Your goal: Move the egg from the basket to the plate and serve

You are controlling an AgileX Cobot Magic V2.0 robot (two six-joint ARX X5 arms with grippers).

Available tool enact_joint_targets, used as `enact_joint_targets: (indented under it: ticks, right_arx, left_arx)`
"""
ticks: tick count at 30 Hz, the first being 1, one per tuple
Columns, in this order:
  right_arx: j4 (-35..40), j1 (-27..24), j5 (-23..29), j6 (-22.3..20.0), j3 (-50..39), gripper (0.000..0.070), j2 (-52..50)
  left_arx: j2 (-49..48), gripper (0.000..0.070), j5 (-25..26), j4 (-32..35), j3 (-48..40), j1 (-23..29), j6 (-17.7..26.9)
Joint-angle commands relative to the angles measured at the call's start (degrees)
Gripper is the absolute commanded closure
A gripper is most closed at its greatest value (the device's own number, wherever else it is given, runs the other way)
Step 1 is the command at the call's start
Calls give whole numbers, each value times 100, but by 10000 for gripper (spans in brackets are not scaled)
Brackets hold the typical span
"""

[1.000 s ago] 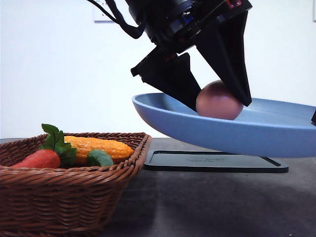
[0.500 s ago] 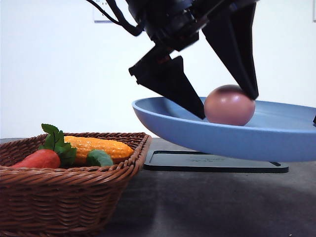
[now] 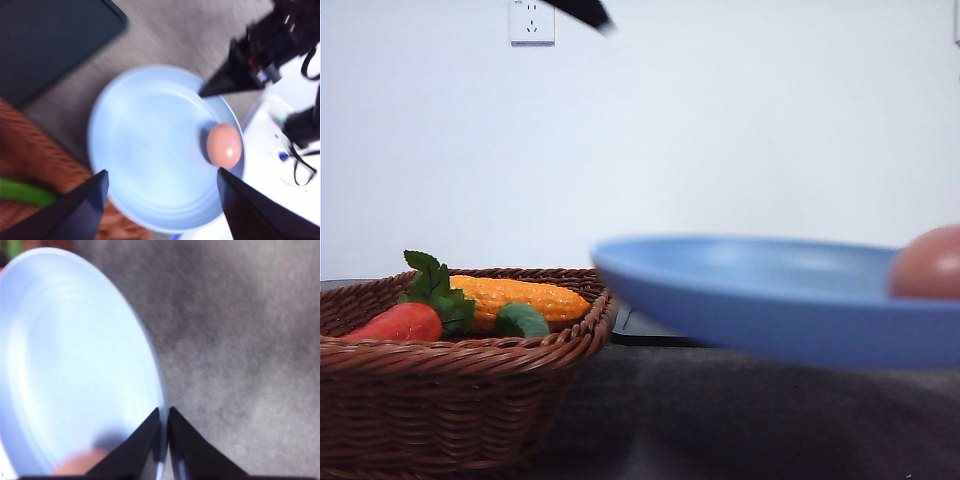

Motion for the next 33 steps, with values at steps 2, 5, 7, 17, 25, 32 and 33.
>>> enact_joint_targets:
  ticks: [2, 5, 7, 17, 25, 32, 33]
  right_arx:
    - [47, -10, -64, -42, 200, 700, 312]
    - [136, -46, -14, -157, 429, 700, 672]
    - [301, -104, 14, -232, 608, 700, 913]
    - [706, -679, 16, -553, 2225, 700, 2694]
    - [742, -981, 13, -632, 3810, 700, 4286]
    - [646, -988, 11, -585, 4811, 700, 5353]
    - [637, -988, 8, -570, 4906, 700, 5472]
  left_arx:
    - [-413, 256, -475, -137, 87, 31, 83]
    - [-919, 256, -1193, -322, 87, 117, 91]
    - [-1216, 256, -1656, -450, 87, 145, 99]
    - [-2260, 256, -2775, -985, 87, 161, 52]
    - [-2651, 256, -2775, -1091, 87, 161, -211]
    - [-2699, 256, -2774, -1091, 87, 161, -275]
    - [-2698, 256, -2775, -1091, 87, 161, -288]
